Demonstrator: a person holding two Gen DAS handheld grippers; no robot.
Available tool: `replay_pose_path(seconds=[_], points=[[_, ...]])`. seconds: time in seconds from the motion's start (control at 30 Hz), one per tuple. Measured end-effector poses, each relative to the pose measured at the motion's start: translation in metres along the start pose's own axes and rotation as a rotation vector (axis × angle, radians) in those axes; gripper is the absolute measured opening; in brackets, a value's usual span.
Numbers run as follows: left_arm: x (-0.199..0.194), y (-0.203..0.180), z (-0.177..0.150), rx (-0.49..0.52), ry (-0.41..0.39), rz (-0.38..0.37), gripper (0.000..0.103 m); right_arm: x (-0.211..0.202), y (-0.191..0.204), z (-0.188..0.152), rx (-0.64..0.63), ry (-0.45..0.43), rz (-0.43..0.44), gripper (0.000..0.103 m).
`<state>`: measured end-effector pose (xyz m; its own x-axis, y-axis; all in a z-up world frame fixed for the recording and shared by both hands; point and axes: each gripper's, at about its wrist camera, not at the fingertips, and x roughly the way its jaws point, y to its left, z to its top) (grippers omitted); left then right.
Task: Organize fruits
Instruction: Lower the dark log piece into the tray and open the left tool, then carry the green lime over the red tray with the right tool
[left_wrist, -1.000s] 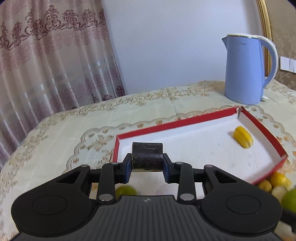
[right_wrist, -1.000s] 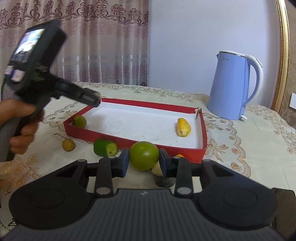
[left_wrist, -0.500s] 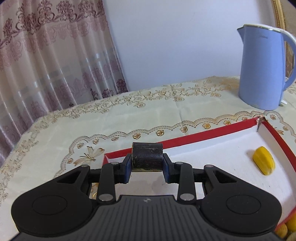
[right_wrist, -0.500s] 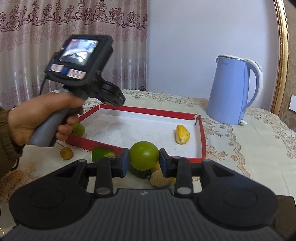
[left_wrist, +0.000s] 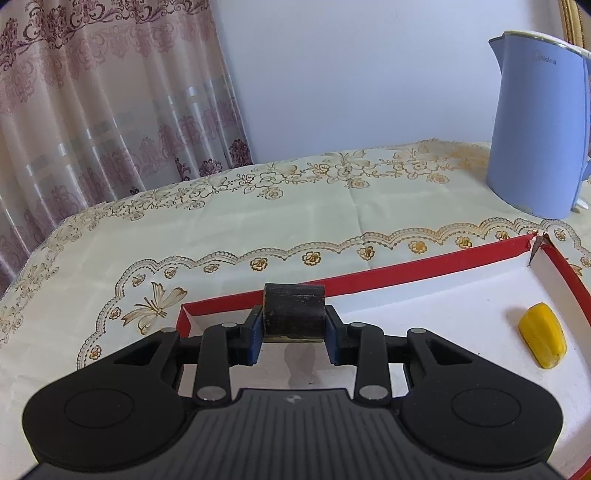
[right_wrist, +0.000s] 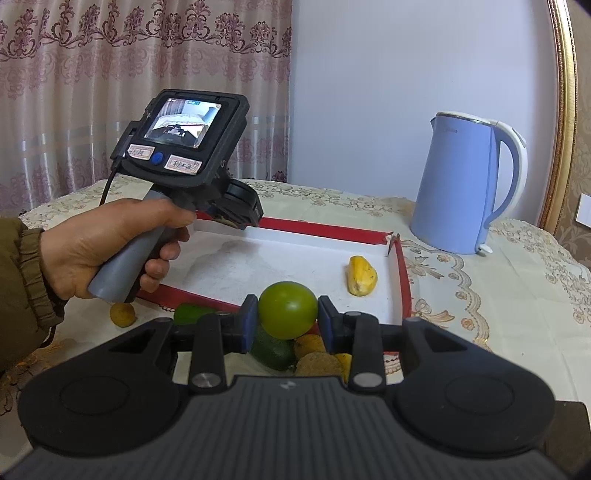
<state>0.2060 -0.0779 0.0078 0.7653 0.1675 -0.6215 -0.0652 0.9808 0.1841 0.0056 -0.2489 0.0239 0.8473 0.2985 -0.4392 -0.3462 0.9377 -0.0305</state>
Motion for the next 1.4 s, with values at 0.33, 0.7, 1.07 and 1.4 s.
replay_pose_path(seconds=[0.33, 0.7, 1.07, 1.4], points=[[0.005, -0.001, -0.002, 0.004, 0.005, 0.018, 0.033, 0.012, -0.006, 0.01, 0.0, -0.005, -0.015, 0.032], [-0.016, 0.005, 0.0, 0.008, -0.054, 0.045, 0.07, 0.047, -0.023, 0.034, 0.003, -0.005, -0.037, 0.032], [-0.066, 0.034, -0.023, -0.033, -0.108, 0.052, 0.09, 0.1, -0.025, 0.052, 0.023, 0.027, -0.045, 0.033], [-0.097, 0.091, -0.074, -0.139, -0.093, 0.057, 0.092, 0.151, -0.036, 0.067, 0.085, 0.089, -0.05, 0.032]])
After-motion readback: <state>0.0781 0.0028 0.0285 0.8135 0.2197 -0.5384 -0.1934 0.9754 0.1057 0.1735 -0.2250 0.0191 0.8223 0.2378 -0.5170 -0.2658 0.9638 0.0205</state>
